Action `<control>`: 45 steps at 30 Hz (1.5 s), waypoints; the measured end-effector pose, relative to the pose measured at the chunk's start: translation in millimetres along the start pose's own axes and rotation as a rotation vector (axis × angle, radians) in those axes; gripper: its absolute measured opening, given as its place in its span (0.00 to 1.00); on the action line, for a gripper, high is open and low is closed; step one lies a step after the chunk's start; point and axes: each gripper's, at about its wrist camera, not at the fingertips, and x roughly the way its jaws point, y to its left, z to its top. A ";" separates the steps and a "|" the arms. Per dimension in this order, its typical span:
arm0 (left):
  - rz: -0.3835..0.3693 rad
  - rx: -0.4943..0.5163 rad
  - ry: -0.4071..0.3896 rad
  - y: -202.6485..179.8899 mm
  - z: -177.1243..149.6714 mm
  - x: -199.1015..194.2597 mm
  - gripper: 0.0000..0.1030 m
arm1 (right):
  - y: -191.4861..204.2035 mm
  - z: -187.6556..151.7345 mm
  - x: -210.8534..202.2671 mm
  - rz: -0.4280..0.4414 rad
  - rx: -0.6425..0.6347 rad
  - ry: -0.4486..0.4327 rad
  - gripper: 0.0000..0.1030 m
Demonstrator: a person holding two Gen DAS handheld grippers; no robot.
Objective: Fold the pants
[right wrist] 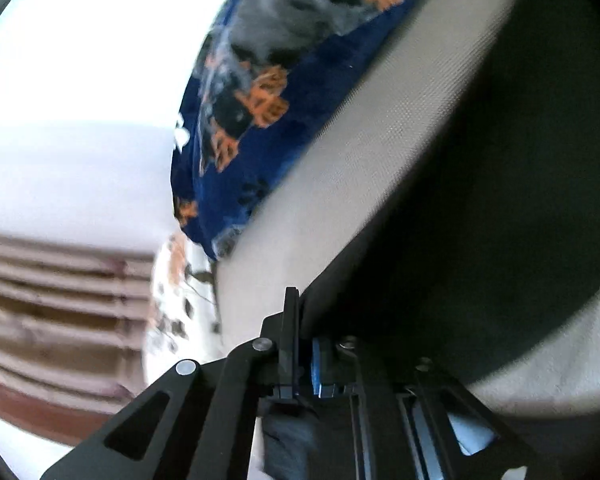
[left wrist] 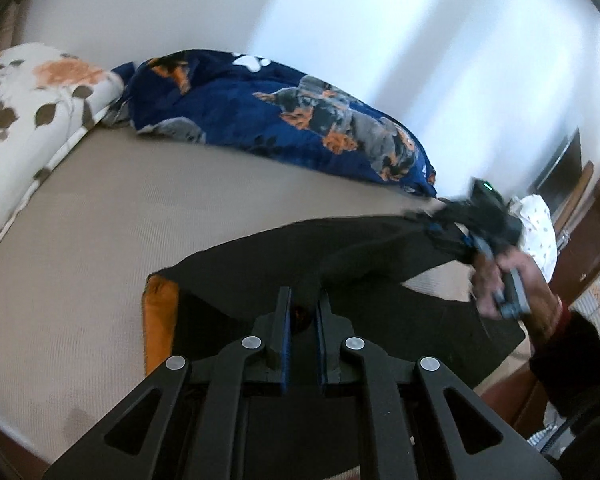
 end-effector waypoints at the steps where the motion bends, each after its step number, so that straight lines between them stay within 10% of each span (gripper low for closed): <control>1: 0.014 0.002 0.002 2.7 -1.6 -3.6 0.11 | -2.3 -13.4 -8.2 0.002 -0.007 0.004 0.07; 11: 0.087 0.019 0.114 14.9 -48.1 -18.7 0.11 | -32.8 -151.8 -55.6 -0.058 -0.053 0.057 0.06; 24: 0.162 -0.023 0.164 22.6 -90.2 -27.2 0.14 | -61.7 -212.6 -48.6 -0.074 0.002 0.139 0.06; 29: 0.255 0.006 0.172 20.0 -89.0 -29.8 0.26 | -61.9 -215.9 -42.3 -0.072 -0.019 0.142 0.06; 33: 0.379 0.024 0.102 19.8 -83.6 -48.8 0.56 | -64.1 -217.3 -39.3 -0.044 -0.007 0.142 0.06; 37: 0.466 0.040 -0.003 13.7 -67.4 -69.2 0.57 | -67.3 -218.7 -34.8 -0.020 0.014 0.142 0.06; 41: 0.395 0.112 -0.058 -25.0 -54.1 -71.8 0.58 | -67.3 -219.5 -32.3 -0.009 0.021 0.141 0.06; 45: 0.200 0.198 0.063 -76.1 -63.6 -23.1 0.58 | -66.9 -220.5 -30.2 -0.001 0.020 0.137 0.07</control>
